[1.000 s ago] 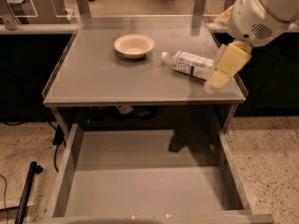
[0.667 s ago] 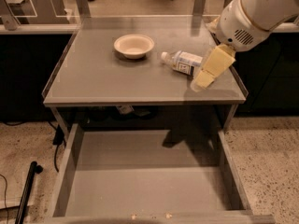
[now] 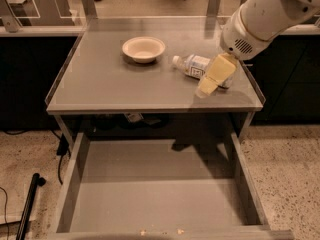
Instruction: Place blue plastic bottle into top drawer
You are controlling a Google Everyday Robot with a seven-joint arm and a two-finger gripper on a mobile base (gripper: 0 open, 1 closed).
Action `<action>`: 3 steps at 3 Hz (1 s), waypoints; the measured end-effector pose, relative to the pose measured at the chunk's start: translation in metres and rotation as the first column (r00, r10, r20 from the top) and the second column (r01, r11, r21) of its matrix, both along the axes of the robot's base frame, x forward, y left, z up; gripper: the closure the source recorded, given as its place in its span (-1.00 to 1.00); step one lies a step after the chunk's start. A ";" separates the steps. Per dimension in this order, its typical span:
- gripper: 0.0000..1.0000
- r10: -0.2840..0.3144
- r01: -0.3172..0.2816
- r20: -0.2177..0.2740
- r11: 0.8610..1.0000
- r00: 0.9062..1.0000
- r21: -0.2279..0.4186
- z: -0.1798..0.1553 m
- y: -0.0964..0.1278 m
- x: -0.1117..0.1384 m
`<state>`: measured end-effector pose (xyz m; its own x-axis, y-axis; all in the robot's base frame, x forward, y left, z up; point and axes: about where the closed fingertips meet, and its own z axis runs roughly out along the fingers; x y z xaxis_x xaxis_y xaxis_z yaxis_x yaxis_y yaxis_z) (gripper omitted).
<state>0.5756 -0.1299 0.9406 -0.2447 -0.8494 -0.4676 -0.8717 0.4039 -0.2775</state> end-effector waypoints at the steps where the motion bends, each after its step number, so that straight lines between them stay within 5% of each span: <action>1: -1.00 0.001 -0.001 0.029 1.000 1.000 0.015 0.001 0.008 -0.001; 3: -1.00 -0.107 0.099 0.122 0.993 0.987 0.066 -0.028 -0.006 0.054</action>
Offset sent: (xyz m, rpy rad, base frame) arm 0.0608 0.0032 -0.0177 0.0674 -0.2008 -0.1062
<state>0.6292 -0.1356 0.9127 -0.2656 -0.7925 -0.5491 -0.7847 0.5086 -0.3545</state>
